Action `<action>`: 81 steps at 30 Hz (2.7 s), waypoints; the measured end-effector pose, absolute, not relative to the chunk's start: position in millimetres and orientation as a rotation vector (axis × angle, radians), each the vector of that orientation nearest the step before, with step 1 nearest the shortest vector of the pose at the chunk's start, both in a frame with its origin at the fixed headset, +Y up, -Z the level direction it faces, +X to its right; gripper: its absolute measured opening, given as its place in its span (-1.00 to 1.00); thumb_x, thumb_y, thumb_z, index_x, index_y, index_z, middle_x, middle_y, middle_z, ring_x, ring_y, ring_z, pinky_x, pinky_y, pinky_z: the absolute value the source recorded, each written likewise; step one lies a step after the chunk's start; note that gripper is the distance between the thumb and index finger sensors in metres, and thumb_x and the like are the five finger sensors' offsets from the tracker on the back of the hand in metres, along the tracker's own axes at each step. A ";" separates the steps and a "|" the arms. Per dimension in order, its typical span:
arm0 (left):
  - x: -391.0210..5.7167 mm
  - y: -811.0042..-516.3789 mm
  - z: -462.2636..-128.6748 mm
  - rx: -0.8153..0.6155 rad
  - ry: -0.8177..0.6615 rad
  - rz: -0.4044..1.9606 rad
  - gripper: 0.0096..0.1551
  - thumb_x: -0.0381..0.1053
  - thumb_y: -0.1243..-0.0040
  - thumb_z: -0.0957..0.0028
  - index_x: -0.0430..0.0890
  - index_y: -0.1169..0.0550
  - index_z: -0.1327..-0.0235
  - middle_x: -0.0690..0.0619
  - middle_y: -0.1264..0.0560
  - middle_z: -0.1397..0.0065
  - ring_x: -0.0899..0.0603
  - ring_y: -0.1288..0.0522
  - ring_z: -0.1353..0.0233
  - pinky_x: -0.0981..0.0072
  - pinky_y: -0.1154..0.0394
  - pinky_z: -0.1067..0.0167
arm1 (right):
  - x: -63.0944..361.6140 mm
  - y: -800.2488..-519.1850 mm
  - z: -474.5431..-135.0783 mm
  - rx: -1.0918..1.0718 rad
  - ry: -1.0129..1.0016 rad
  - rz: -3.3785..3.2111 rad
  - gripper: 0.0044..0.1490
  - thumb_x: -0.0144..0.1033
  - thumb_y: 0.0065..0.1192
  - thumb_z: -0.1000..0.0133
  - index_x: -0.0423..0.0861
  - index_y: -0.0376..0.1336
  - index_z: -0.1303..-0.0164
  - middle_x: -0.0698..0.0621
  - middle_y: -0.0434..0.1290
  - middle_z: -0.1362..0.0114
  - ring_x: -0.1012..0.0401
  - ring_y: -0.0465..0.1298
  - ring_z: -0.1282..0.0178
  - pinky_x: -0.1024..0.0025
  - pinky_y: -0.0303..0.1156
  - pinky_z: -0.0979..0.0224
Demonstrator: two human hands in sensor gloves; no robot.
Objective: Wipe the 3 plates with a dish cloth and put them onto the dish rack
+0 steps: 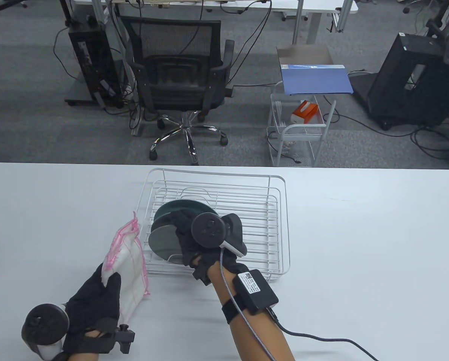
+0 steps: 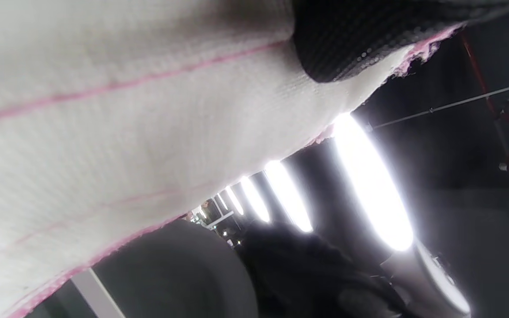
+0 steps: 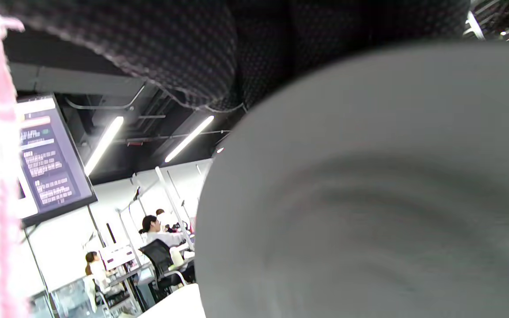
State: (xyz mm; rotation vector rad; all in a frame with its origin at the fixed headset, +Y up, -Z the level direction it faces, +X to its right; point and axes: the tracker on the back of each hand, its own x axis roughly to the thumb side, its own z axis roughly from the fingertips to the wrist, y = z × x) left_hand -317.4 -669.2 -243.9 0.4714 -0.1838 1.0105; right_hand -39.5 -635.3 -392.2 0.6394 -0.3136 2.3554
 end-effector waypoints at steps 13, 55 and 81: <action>-290.7 -668.8 -238.9 0.440 -0.293 0.795 -0.45 0.07 -0.19 -0.14 -0.08 -0.53 -0.36 -0.16 -0.72 -0.21 -0.32 -0.69 -0.23 -0.30 -0.39 -0.28 | 26.5 -653.1 -308.7 0.517 -0.242 2.023 -0.33 -0.22 0.30 -0.05 -0.22 0.26 -0.33 -0.30 0.32 -0.38 -0.26 0.42 -0.28 -0.29 0.34 -0.27; -136.8 -765.6 -227.9 -0.479 -0.560 -0.169 0.06 0.56 0.01 -0.05 -0.10 -0.15 -0.61 -0.45 -0.11 -0.59 -0.58 -0.17 -0.55 -0.43 -0.15 -0.41 | 73.6 -730.2 -263.3 0.340 -0.077 1.709 -0.24 -0.10 0.23 -0.10 -0.30 0.17 -0.37 -0.38 0.22 -0.40 -0.32 0.31 -0.31 -0.33 0.24 -0.29; -295.1 -692.5 -267.4 0.088 -0.241 0.413 -0.18 0.41 -0.07 -0.12 0.02 -0.34 -0.56 -0.20 -0.33 -0.67 -0.47 -0.17 -0.64 -0.42 -0.07 -0.44 | 69.9 -730.9 -265.9 0.497 -0.030 1.872 -0.13 0.04 0.23 -0.10 -0.27 0.12 -0.44 -0.37 0.10 -0.48 -0.35 0.09 -0.43 -0.37 0.11 -0.36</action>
